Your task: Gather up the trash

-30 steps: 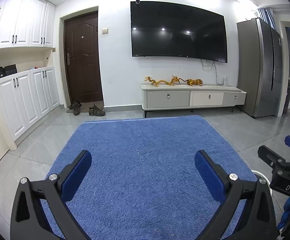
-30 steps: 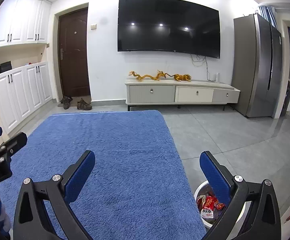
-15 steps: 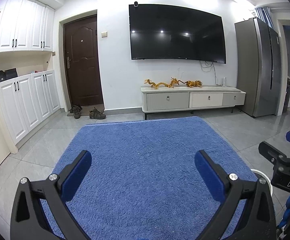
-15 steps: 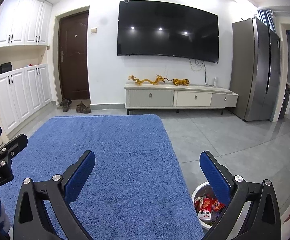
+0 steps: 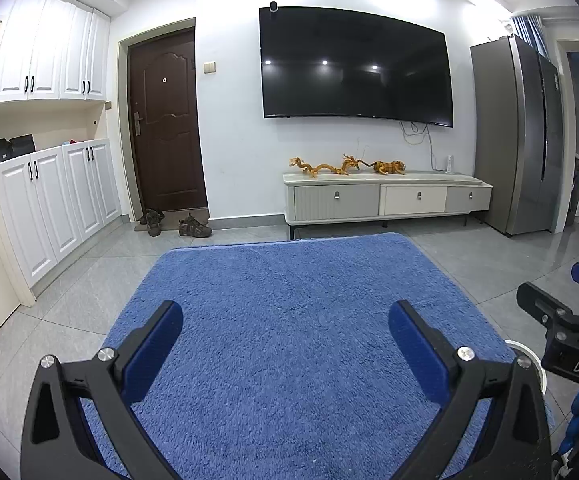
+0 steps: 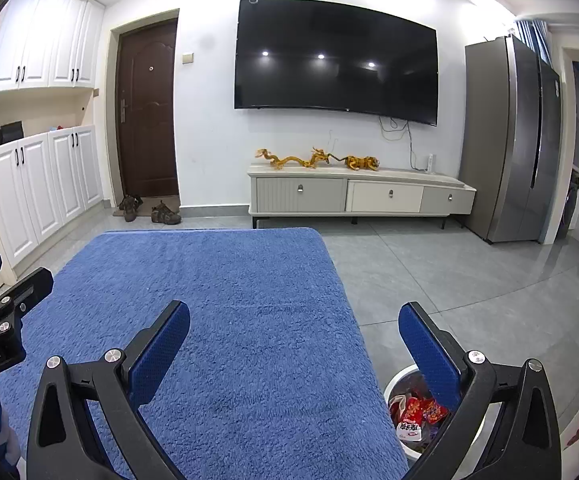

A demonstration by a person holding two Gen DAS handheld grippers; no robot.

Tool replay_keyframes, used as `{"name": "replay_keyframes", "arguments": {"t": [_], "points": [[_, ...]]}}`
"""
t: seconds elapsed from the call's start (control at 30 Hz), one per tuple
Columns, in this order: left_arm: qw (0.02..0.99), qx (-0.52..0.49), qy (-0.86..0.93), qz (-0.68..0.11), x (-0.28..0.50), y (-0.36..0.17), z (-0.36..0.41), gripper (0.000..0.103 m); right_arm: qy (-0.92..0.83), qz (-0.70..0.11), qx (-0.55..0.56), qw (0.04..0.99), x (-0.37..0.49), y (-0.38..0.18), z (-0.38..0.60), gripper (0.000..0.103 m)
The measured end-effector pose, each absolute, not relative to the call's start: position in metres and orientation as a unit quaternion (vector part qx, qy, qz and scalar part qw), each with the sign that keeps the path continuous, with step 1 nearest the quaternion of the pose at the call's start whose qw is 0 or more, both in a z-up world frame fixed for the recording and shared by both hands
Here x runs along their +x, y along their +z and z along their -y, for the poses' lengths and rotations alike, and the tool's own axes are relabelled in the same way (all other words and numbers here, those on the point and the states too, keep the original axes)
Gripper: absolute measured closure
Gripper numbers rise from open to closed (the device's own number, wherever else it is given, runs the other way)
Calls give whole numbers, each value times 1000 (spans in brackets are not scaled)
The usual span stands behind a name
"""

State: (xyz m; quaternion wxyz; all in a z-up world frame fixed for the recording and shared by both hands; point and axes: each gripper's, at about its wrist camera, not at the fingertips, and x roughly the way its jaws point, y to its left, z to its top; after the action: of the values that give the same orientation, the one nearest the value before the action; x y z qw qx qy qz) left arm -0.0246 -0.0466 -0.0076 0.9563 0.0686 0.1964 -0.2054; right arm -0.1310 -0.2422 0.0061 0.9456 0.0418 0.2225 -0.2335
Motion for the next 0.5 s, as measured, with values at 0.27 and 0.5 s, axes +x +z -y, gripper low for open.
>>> {"name": "replay_keyframes", "arguments": {"t": [0.27, 0.5], "points": [[954, 66, -208, -207, -11, -15, 46, 0, -240, -231, 41, 942, -123, 3, 244, 1], [951, 67, -204, -224, 4, -24, 41, 0, -242, -252, 32, 937, -108, -5, 243, 0]]}}
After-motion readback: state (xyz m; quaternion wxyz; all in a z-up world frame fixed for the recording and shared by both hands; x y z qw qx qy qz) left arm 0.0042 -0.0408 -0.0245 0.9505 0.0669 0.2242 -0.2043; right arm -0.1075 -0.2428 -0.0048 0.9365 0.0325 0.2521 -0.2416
